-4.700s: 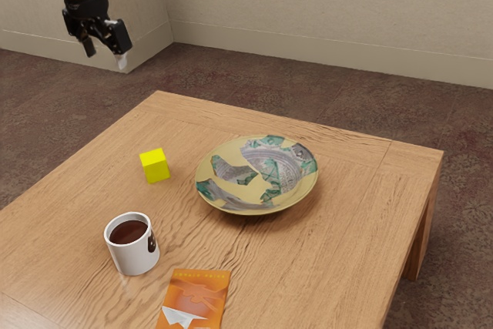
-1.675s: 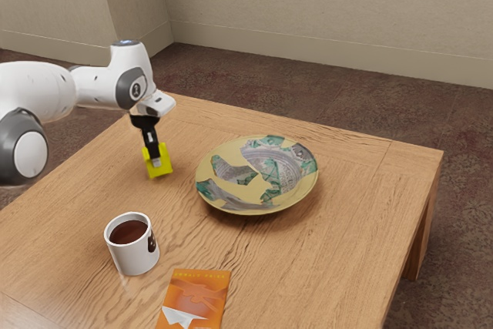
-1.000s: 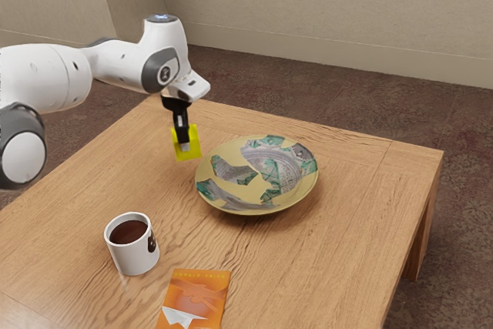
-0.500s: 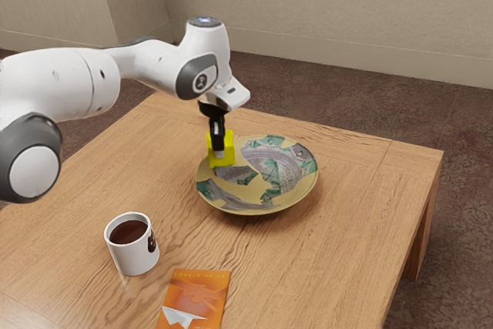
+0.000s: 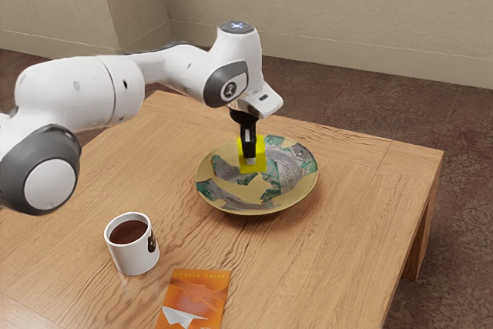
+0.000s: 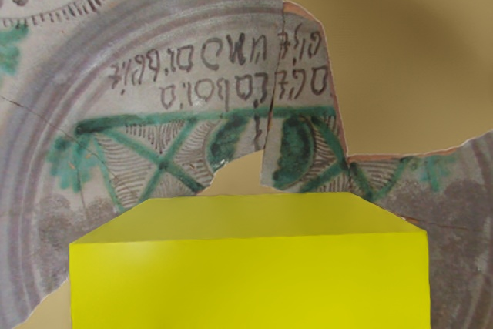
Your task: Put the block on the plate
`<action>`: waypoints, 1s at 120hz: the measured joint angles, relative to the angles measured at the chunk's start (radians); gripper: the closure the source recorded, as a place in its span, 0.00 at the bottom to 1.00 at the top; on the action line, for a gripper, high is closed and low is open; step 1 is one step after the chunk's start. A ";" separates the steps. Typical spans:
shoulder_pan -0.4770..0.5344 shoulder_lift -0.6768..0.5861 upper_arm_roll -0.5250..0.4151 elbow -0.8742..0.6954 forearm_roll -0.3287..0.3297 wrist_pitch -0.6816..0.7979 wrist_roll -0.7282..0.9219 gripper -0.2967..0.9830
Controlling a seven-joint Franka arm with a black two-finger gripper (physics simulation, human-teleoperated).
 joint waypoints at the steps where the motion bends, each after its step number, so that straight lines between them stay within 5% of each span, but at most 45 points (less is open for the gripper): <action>1: 0.001 0.002 -0.003 0.001 0.000 0.000 -0.001 0.51; 49: 0.089 0.071 -0.094 0.014 0.036 0.001 -0.031 0.51; 81: 0.092 0.066 -0.106 0.014 0.059 -0.005 -0.041 0.32; 120: 0.079 0.004 -0.105 0.012 0.058 -0.067 -0.064 0.25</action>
